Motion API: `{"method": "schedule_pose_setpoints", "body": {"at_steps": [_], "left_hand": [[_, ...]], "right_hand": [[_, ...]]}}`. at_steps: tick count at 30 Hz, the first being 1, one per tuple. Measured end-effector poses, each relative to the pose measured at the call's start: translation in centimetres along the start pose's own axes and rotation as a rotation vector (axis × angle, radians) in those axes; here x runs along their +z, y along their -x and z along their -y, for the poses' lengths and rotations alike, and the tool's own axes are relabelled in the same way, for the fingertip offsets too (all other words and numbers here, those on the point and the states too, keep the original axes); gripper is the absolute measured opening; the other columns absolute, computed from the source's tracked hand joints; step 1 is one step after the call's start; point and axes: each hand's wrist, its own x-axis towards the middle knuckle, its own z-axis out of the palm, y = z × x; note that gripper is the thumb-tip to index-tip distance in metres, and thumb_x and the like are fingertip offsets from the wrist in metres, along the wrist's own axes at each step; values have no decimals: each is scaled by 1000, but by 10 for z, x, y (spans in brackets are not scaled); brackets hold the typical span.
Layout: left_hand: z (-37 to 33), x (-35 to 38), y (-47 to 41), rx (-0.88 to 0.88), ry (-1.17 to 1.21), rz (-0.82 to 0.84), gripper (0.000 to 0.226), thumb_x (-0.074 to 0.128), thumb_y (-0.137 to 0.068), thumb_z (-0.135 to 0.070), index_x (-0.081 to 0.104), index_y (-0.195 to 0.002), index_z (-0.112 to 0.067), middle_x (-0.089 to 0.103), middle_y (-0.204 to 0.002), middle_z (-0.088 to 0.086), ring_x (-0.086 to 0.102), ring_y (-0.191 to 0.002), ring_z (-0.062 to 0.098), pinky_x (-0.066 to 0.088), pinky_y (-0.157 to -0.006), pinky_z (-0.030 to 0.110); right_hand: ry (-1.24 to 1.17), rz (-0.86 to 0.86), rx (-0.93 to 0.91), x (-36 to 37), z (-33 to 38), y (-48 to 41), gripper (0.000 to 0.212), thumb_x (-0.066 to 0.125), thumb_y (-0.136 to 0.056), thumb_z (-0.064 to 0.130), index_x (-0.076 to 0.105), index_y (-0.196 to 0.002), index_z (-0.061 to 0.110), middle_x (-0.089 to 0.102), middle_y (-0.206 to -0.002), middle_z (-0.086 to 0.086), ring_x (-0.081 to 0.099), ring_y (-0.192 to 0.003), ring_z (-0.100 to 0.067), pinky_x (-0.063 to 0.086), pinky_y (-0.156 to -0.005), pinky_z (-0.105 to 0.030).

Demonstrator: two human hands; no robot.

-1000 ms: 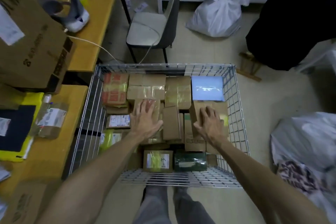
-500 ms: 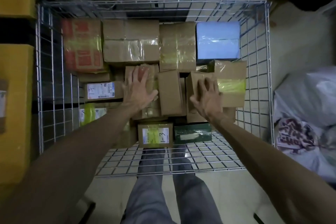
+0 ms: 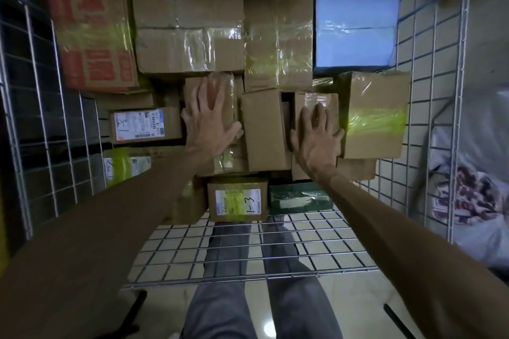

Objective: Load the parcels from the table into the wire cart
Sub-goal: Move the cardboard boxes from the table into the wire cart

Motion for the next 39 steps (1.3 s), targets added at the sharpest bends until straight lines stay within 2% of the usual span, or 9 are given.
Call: {"method": "schedule_pose_setpoints", "body": {"at_steps": [9,15,18,21,25,29,34,39], "left_hand": [[-3,15,-9,63,37,-11,101,62,-81,-58,2,-158,-30,-9,-164,11,-5,-150,32,15,-113,70],[-1,12,-14,101,79,48,95,49,-90,-66,-8,-158,-31,-21,-163,7,-17,-150,27,3,-116,64],[1,4,-14,96,92,130,97,45,-88,-72,-12,-156,-33,-27,-161,6,-24,-148,25,1,-117,63],[-3,-6,-11,77,96,188,100,45,-86,-75,-13,-156,-33,-31,-160,3,-27,-147,23,1,-116,66],[-8,-27,3,60,117,191,93,47,-90,-68,-6,-157,-34,-31,-160,-6,-22,-149,19,-2,-114,65],[-9,-52,25,101,123,200,84,46,-94,-63,0,-158,-35,-28,-161,-10,-18,-150,18,-1,-116,62],[-8,-90,65,165,32,167,78,41,-95,-66,11,-158,-33,-19,-164,-5,-15,-151,19,-4,-118,59],[-18,-135,117,72,86,122,73,38,-97,-62,18,-157,-27,-9,-166,3,-11,-152,22,-2,-120,58]], "right_hand": [[24,22,-70,19,-10,-5,76,20,-99,63,-4,-157,19,-10,-163,-17,-4,-150,-36,14,-114,-64],[57,32,-108,26,-16,-5,71,10,-100,56,-8,-157,18,-15,-162,-17,-11,-150,-34,1,-119,-61],[13,52,-126,19,-18,-2,65,15,-104,50,-8,-157,20,-13,-163,-15,-11,-150,-32,-2,-120,-56],[-23,53,-148,5,-20,4,62,21,-105,45,-1,-158,20,-7,-164,-15,-4,-151,-33,3,-120,-52],[-29,76,-172,-18,-22,18,60,28,-105,40,8,-158,19,1,-164,-14,4,-150,-32,14,-119,-50],[-121,90,-114,-46,-21,38,58,32,-105,36,12,-157,17,7,-164,-12,12,-149,-34,15,-120,-49],[-143,89,-85,-79,-15,74,59,34,-104,39,16,-154,15,15,-161,-14,16,-148,-33,18,-121,-48],[-128,32,-122,-126,-5,116,60,37,-103,40,17,-155,17,12,-163,-11,12,-150,-31,15,-120,-51]]}}
